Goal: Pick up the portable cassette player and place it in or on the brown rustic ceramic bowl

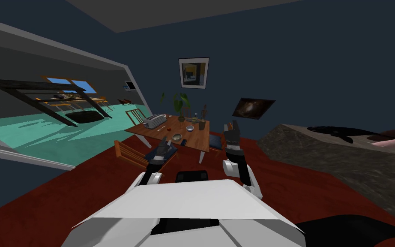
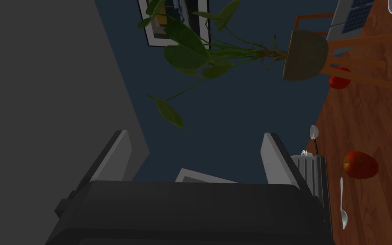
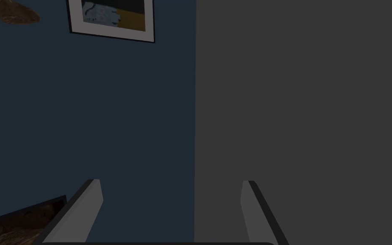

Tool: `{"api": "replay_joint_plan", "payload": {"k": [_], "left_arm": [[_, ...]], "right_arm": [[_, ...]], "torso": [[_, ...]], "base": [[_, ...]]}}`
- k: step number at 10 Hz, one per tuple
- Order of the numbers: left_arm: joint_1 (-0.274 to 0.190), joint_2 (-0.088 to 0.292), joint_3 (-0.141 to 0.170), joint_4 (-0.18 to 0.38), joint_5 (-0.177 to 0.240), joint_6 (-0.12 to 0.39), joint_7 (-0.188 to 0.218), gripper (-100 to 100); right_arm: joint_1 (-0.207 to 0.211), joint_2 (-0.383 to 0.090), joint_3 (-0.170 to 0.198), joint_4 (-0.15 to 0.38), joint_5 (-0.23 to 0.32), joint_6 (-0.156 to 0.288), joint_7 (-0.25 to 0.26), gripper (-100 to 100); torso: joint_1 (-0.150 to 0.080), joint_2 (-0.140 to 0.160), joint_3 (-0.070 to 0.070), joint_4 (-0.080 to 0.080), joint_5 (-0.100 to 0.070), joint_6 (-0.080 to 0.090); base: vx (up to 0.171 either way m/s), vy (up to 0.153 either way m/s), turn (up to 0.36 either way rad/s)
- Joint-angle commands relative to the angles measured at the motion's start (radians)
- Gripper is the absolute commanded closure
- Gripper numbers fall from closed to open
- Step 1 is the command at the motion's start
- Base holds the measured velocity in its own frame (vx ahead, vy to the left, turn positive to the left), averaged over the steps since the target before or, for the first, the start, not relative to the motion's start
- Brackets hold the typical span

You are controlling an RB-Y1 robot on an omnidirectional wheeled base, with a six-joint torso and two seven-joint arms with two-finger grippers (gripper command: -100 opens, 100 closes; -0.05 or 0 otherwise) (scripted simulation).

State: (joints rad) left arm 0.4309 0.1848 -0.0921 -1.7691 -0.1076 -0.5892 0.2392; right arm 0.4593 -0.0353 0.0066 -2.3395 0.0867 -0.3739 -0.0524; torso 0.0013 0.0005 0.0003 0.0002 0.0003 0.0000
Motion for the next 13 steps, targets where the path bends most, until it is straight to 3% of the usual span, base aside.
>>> {"api": "replay_joint_plan", "payload": {"k": [1,13], "left_arm": [[-0.009,0.005,-0.002,0.047,0.001,-0.008,0.005,-100],[-0.098,0.012,-0.04,0.378,-0.027,-0.06,0.019,-100]], "right_arm": [[0.0,0.0,0.0,0.0,0.0,0.0,0.0,0],[0.0,0.0,0.0,0.0,0.0,0.0,0.0,0]], "torso": [[0.0,0.0,0.0,0.0,0.0,0.0],[0.0,-0.001,-0.001,0.0,0.0,0.0]], "base": [[-0.009,0.018,-0.055],[-0.002,0.018,-0.079]]}}
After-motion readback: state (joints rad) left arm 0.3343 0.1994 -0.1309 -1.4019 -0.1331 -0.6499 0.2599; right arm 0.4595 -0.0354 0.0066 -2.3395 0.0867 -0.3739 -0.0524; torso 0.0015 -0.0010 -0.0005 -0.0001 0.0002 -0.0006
